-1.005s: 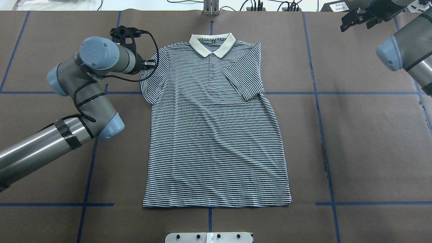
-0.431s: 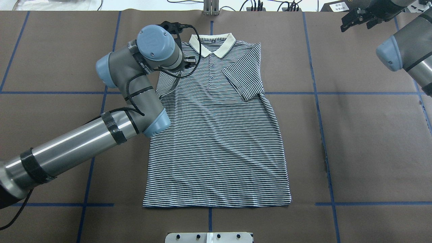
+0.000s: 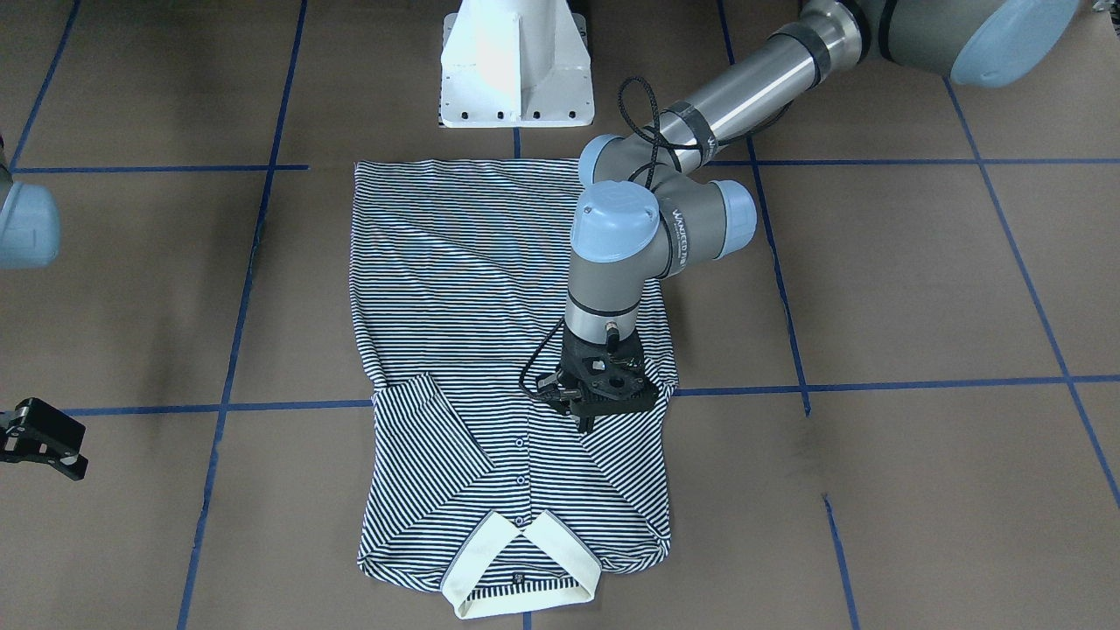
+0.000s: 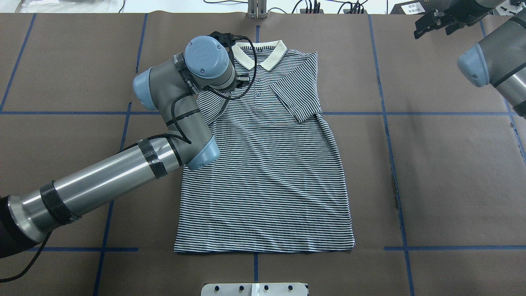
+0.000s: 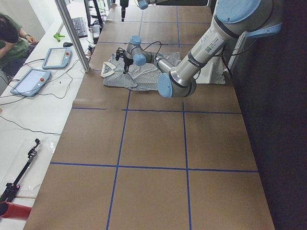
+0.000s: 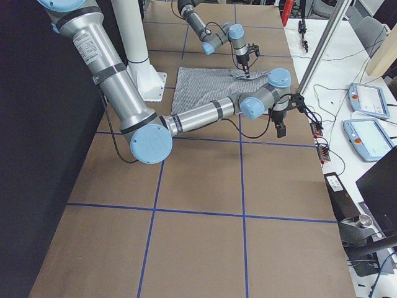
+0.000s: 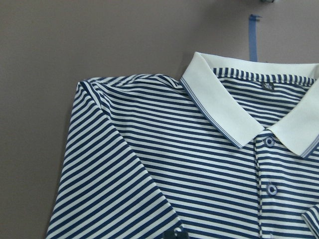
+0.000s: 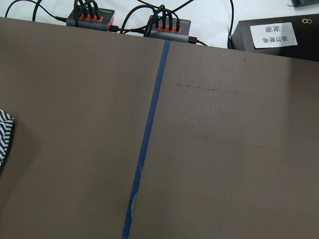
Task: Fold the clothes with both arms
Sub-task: 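Fold the grasped sleeve inward across the shirt body with the left gripper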
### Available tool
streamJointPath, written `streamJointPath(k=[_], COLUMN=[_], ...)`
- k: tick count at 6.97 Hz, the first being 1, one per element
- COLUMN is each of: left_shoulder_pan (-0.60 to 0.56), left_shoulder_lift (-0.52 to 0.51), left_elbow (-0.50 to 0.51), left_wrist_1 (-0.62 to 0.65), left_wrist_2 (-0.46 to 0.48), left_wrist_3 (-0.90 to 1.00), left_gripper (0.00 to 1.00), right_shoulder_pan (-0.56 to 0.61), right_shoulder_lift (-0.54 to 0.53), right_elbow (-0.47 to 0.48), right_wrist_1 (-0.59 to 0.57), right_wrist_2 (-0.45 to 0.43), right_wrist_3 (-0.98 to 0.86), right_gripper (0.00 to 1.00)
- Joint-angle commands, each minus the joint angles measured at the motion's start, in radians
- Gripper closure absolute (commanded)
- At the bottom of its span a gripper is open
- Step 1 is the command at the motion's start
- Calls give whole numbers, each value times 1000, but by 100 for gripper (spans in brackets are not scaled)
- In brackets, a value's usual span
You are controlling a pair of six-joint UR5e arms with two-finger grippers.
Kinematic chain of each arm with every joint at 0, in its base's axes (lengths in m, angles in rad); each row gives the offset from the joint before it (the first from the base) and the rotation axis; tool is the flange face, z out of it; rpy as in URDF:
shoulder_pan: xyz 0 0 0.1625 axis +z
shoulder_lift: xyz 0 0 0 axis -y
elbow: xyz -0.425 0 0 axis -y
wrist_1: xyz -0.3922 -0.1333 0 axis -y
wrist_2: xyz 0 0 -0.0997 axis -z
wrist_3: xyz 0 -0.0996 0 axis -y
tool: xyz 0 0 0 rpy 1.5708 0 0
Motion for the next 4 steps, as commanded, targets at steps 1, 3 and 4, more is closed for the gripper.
streamJointPath(k=[1, 3, 4], left_shoulder_pan=[0, -3, -3], left_shoulder_lift=[3, 108, 191], left_elbow=[-29, -178, -290], left_wrist_1=[2, 2, 3], left_wrist_2=[-11, -41, -69], left_wrist_3=[93, 165, 170], left_gripper=[0, 0, 0], right_shoulder_pan=[-56, -182, -281], right_shoulder_lift=[-26, -104, -150], right_elbow=[72, 279, 389], right_wrist_1=[-1, -4, -8], right_wrist_2=[-1, -42, -121], right_wrist_3=[82, 369, 521], right_gripper=[0, 0, 0])
